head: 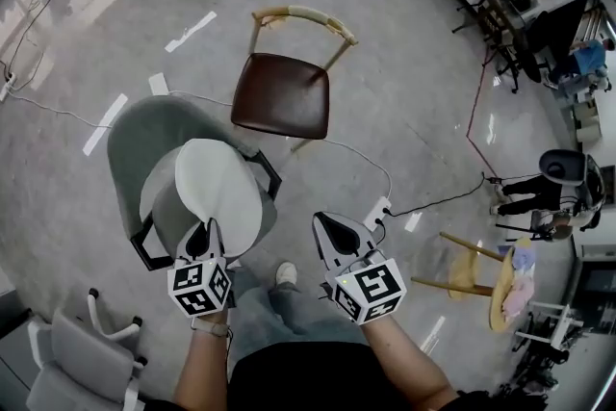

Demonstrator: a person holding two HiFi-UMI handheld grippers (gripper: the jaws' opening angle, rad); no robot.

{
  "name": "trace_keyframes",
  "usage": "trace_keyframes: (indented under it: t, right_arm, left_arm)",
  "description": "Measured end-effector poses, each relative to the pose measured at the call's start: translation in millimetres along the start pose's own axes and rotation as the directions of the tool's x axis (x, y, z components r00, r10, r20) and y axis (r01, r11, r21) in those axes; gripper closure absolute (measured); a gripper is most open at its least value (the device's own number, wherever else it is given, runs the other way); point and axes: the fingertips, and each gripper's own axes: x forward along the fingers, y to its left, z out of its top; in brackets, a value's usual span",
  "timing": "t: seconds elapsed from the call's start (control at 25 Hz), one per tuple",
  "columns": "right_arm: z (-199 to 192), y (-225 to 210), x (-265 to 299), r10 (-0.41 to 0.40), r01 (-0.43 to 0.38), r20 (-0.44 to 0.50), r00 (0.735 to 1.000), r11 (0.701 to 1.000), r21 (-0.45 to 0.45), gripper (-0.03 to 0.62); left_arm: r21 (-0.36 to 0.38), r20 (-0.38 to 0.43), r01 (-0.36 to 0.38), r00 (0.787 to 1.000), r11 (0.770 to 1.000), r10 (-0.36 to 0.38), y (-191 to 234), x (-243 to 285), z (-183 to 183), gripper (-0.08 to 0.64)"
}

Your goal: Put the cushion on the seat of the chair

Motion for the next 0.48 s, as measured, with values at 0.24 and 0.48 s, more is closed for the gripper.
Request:
trace_keyframes:
  t: [0.24, 0.48]
  right_arm:
    - [-9.4, -21.4, -7.0, -0.063, 0.063, -0.016, 0.998, 0.998, 0.026, 0.584]
    - [-18.1, -31.9, -11.2, -0.108, 0.109, -0.031, 0.994, 0.993, 0.052, 0.584]
  left_arm:
    - [0.007, -0.029, 0.036, 0.999, 0.999, -0.035, -11.7, 27.6, -7.7, 0.512]
    - [-0.074, -0.023, 0.079, 0.996, 0.994, -0.081, -19.8, 46.0, -8.4, 0.512]
